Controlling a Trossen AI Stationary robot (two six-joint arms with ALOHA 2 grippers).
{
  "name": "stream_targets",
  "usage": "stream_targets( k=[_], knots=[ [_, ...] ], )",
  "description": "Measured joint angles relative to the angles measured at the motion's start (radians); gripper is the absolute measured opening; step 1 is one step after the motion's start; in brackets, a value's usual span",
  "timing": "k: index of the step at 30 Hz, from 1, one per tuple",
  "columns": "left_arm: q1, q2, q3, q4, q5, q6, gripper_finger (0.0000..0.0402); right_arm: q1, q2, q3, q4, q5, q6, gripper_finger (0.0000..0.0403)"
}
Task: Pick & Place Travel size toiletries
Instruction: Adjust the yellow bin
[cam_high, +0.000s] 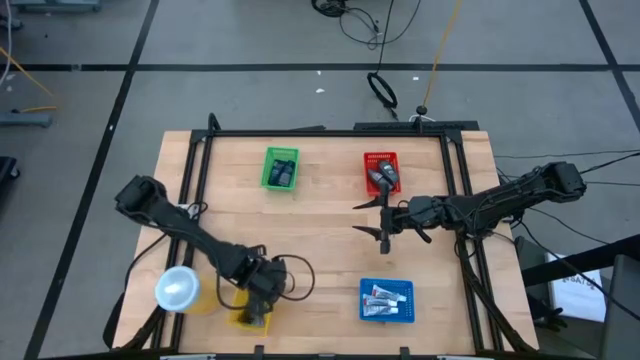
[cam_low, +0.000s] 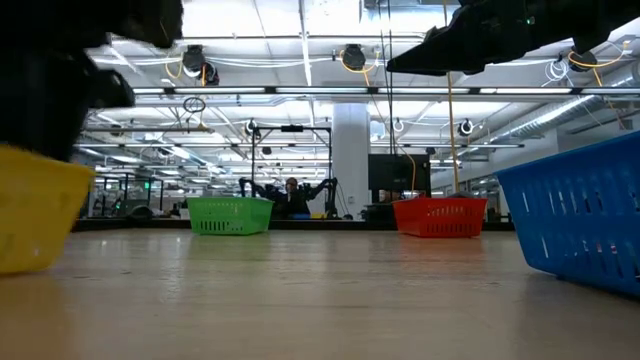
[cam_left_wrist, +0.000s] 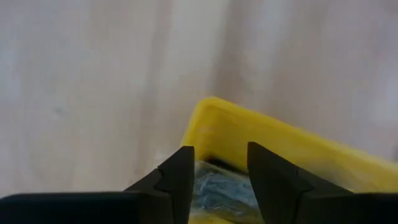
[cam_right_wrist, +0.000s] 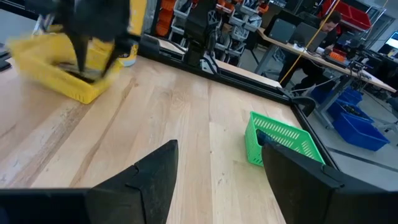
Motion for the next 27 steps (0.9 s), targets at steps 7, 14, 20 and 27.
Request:
stream_targets(
  k=[7, 14, 20, 27],
  knots=[
    [0.013, 0.002, -0.067, 0.041, -0.095, -0.015, 0.0116, 0.000, 0.000, 0.000, 0.000, -0.001, 0.006, 0.0224],
    [0.016, 0.002, -0.067, 0.007, -0.102, 0.031, 0.0064, 0.000, 0.000, 0.000, -0.001, -0.001, 0.006, 0.0224],
    [0.017, 0.001, -0.067, -0.115, -0.202, 0.055, 0.0052, 0.000, 0.000, 0.000, -0.005, -0.001, 0.006, 0.0224],
    [0.017, -0.001, -0.067, -0.245, -0.316, 0.132, 0.0051, 0.000, 0.000, 0.000, -0.011, -0.001, 0.008, 0.0224]
  ],
)
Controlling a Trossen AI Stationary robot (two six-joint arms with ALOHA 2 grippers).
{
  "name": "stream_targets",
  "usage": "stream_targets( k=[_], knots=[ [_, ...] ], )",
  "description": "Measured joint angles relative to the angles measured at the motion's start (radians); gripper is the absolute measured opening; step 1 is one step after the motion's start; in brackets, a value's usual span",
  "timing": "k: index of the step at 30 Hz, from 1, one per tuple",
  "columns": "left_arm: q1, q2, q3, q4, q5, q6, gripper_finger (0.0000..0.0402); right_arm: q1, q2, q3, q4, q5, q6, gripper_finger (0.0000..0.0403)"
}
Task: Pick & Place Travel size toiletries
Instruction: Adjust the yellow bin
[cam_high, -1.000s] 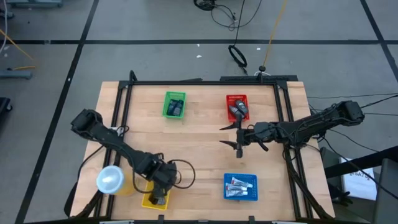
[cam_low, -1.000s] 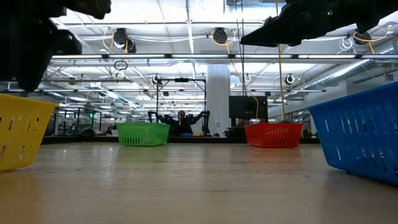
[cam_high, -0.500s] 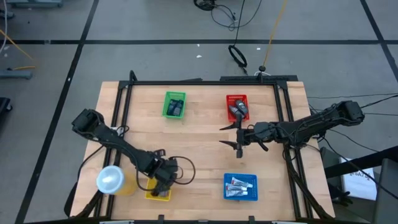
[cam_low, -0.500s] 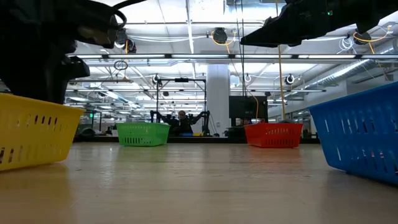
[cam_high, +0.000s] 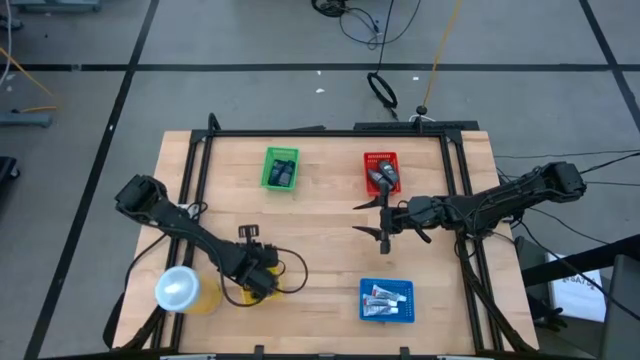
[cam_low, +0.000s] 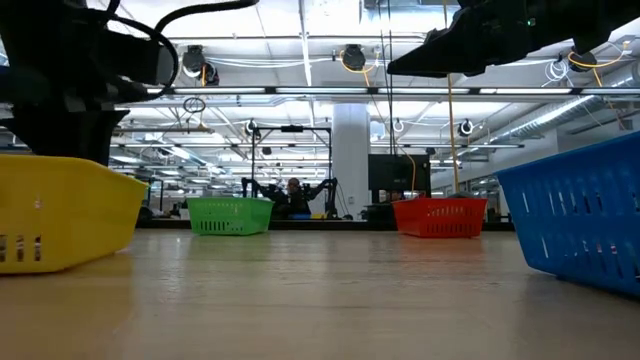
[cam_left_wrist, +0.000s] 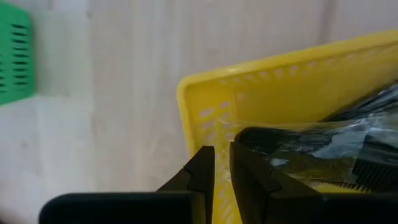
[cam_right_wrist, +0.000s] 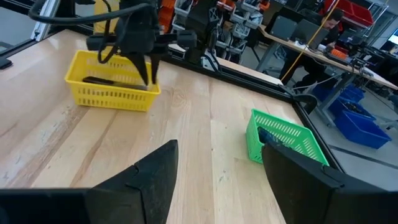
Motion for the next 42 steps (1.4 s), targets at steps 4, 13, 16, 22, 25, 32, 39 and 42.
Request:
stream_targets(
  k=[4, 13, 16, 22, 25, 32, 39, 42],
  knots=[
    [0.000, -0.001, 0.000, -0.039, -0.054, -0.018, 0.0051, 0.000, 0.000, 0.000, -0.001, 0.000, 0.000, 0.0224],
    [-0.023, -0.124, 0.065, 0.041, 0.093, -0.268, 0.0051, 0.000, 0.000, 0.000, 0.000, 0.000, 0.000, 0.0224],
    [-0.044, -0.155, 0.055, 0.068, 0.172, -0.315, 0.0051, 0.000, 0.000, 0.000, 0.000, 0.000, 0.000, 0.0224],
    [-0.058, -0.155, -0.042, 0.119, 0.203, -0.325, 0.0051, 0.000, 0.000, 0.000, -0.002, -0.001, 0.005, 0.0224],
    [-0.058, -0.155, -0.090, 0.097, 0.285, -0.298, 0.0051, 0.000, 0.000, 0.000, -0.004, -0.003, 0.024, 0.0224],
    [-0.044, -0.155, -0.125, -0.152, 0.262, -0.192, 0.0051, 0.000, 0.000, 0.000, -0.004, -0.004, 0.024, 0.0224],
    [-0.001, -0.196, -0.063, -0.179, 0.124, -0.294, 0.0051, 0.000, 0.000, 0.000, -0.004, -0.004, 0.025, 0.0224],
    [-0.001, -0.202, -0.077, -0.119, 0.169, -0.310, 0.0051, 0.000, 0.000, 0.000, -0.004, -0.004, 0.025, 0.0224]
  ],
)
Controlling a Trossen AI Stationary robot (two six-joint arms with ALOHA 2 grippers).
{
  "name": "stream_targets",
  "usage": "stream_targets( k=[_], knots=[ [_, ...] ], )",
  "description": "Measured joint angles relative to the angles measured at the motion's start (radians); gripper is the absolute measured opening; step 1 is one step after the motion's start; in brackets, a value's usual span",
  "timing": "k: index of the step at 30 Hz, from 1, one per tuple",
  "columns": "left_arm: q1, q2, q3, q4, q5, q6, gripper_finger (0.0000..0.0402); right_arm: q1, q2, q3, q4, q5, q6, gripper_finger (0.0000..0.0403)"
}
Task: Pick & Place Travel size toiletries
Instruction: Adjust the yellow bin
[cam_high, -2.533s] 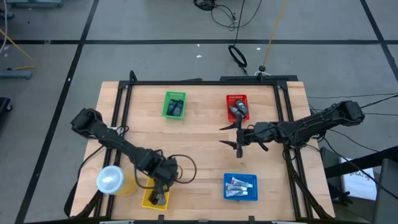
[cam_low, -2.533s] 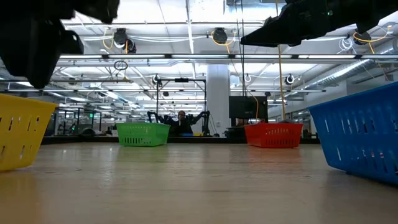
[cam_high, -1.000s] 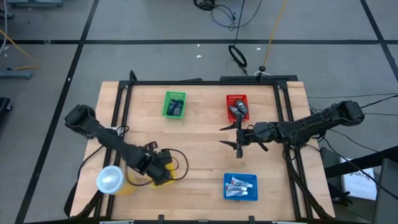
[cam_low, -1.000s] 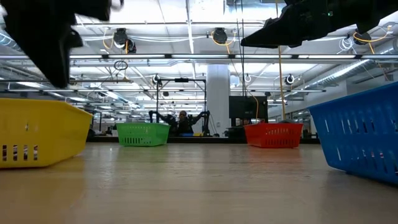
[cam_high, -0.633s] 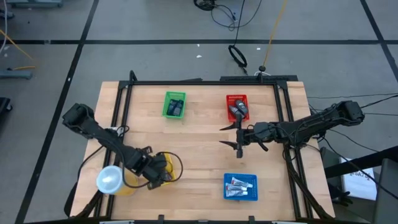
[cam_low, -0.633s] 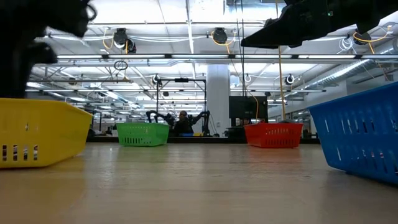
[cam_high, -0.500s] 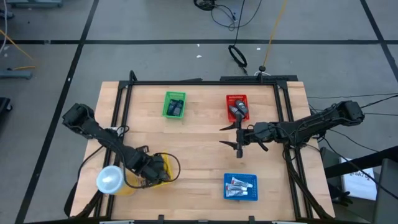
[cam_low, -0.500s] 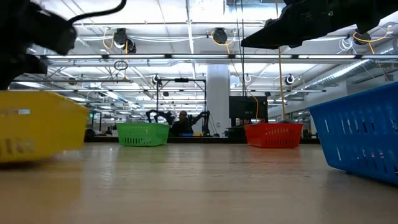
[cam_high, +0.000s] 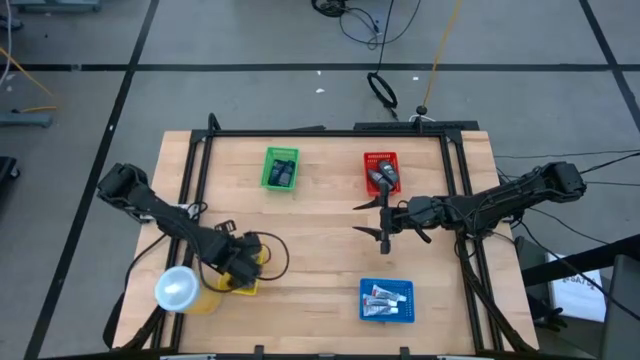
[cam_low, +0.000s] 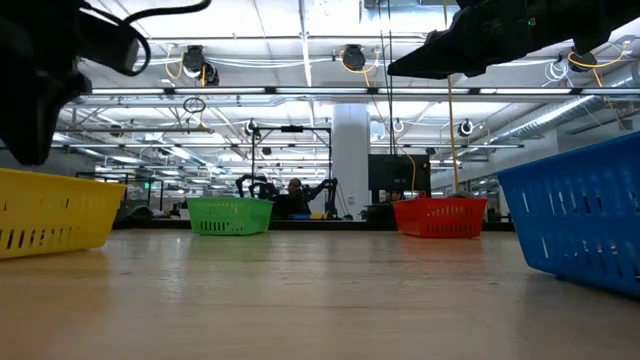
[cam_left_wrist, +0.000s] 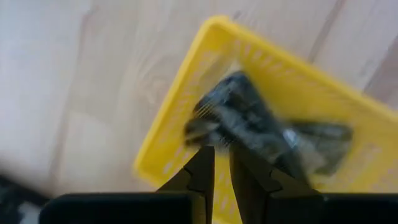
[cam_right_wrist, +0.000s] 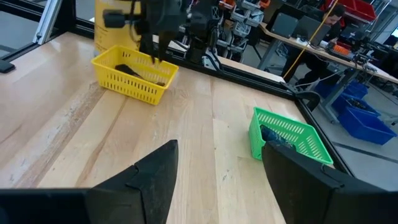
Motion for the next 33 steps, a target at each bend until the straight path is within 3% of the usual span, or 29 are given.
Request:
stream_targets(
  k=[4, 8, 20, 27, 33],
  knots=[
    [0.008, 0.000, -0.065, 0.075, -0.015, -0.009, 0.0051, 0.000, 0.000, 0.000, 0.000, 0.000, -0.001, 0.0224],
    [0.055, 0.002, -0.142, 0.210, -0.099, 0.021, 0.0051, 0.000, 0.000, 0.000, 0.000, 0.000, -0.002, 0.0224],
    [0.237, 0.002, -0.183, 0.430, -0.374, 0.321, 0.0051, 0.000, 0.000, 0.000, -0.001, 0.000, -0.001, 0.0224],
    [0.298, -0.001, -0.157, 0.465, -0.355, 0.281, 0.0051, 0.000, 0.000, 0.000, -0.015, 0.000, 0.001, 0.0224],
    [0.297, -0.028, -0.140, 0.472, -0.103, 0.206, 0.0051, 0.000, 0.000, 0.000, -0.030, 0.000, 0.001, 0.0224]
  ],
)
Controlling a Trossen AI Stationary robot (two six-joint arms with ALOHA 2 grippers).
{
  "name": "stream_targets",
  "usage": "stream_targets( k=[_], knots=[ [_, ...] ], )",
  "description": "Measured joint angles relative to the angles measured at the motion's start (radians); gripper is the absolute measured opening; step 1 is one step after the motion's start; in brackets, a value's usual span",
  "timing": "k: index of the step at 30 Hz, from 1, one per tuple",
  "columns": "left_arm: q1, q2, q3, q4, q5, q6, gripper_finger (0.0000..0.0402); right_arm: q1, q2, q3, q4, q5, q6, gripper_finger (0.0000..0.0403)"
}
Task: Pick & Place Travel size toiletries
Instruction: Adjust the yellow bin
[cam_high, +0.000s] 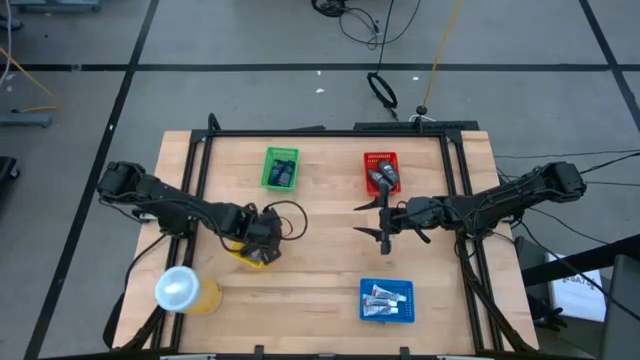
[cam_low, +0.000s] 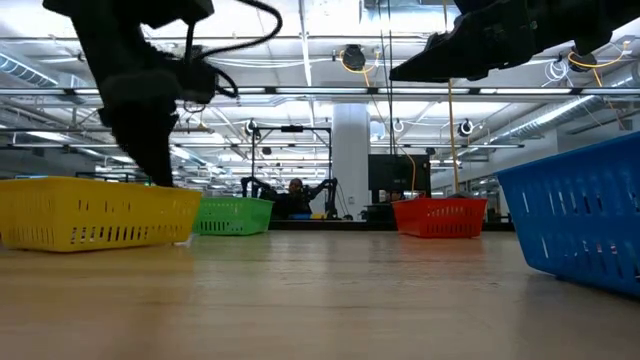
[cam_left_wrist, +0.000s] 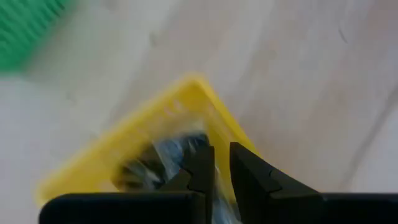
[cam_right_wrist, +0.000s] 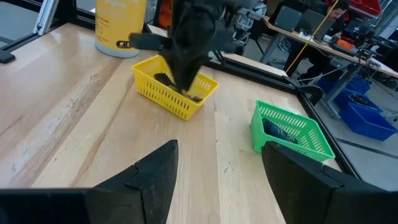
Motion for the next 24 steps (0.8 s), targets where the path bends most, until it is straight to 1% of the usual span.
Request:
stream_targets(
  k=[3, 6, 10, 12, 18, 24],
  knots=[
    [0.002, -0.001, -0.005, -0.026, 0.093, -0.056, 0.0051, 0.000, 0.000, 0.000, 0.000, 0.000, -0.004, 0.0224],
    [0.014, 0.020, -0.031, 0.027, 0.118, -0.059, 0.0051, 0.000, 0.000, 0.000, 0.000, 0.000, -0.005, 0.0224],
    [0.044, 0.026, -0.055, 0.203, 0.084, -0.044, 0.0051, 0.000, 0.000, 0.000, -0.001, 0.000, -0.006, 0.0224],
    [0.066, 0.026, -0.056, 0.234, 0.050, -0.039, 0.0051, 0.000, 0.000, 0.000, -0.001, 0.000, -0.006, 0.0224],
    [0.118, 0.026, -0.058, 0.231, -0.014, -0.048, 0.0051, 0.000, 0.000, 0.000, -0.011, 0.000, -0.001, 0.0224],
    [0.146, 0.029, -0.058, 0.199, -0.010, -0.030, 0.0051, 0.000, 0.000, 0.000, -0.016, 0.000, -0.001, 0.0224]
  ],
)
